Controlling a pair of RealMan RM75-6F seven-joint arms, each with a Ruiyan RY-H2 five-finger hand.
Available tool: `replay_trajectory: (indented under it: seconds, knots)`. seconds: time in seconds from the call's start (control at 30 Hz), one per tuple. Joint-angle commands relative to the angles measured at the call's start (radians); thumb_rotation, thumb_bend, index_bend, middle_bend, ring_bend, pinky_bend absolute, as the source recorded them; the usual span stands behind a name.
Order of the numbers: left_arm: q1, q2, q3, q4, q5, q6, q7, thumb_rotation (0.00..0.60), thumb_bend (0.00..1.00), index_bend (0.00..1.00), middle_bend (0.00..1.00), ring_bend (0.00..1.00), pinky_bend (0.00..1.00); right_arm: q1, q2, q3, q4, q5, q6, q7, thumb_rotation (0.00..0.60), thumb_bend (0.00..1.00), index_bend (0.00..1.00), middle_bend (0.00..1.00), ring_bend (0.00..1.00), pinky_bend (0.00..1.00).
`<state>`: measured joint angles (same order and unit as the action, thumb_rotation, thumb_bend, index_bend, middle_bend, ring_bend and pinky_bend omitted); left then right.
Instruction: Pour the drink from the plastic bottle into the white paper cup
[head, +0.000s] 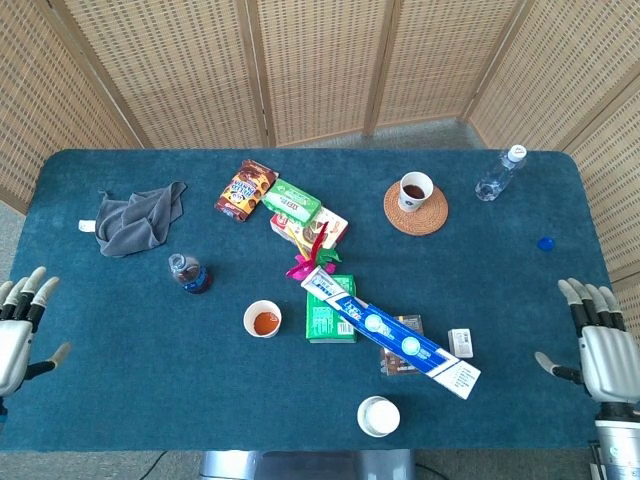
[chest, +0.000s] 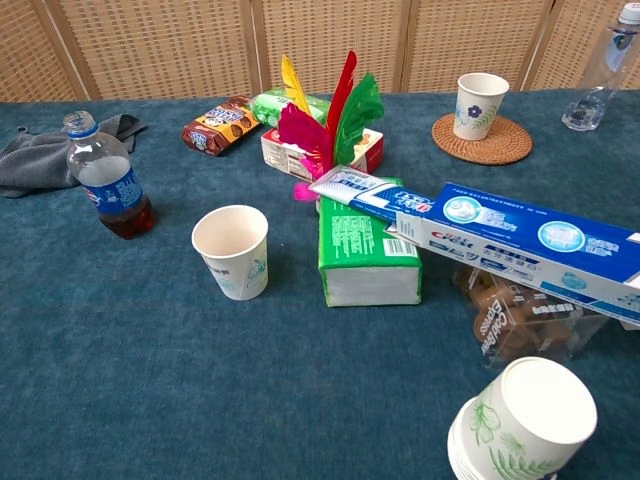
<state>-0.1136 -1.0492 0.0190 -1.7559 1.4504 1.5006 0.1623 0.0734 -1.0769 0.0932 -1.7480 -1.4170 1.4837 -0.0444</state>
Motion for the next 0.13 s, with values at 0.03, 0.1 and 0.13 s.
replay_trajectory:
  seconds: [0.03,0.1,0.13]
  knots:
    - [0.005,0.005,0.002,-0.007,0.002,0.0,0.003,0.6,0.29,0.0,0.0,0.0,0.0,-0.001,0.0,0.003,0.005,0.002,0.001,0.007,0.6,0.0,0.0,0.0,0.0,0.0]
    - [0.008,0.008,0.002,-0.012,0.005,0.0,0.006,0.6,0.29,0.0,0.0,0.0,0.0,0.001,0.0,0.003,0.007,0.005,-0.006,0.014,0.6,0.0,0.0,0.0,0.0,0.0]
    - [0.009,0.008,0.002,-0.013,0.006,-0.002,0.007,0.6,0.29,0.0,0.0,0.0,0.0,0.002,0.001,0.003,0.008,0.006,-0.011,0.017,0.6,0.0,0.0,0.0,0.0,0.0]
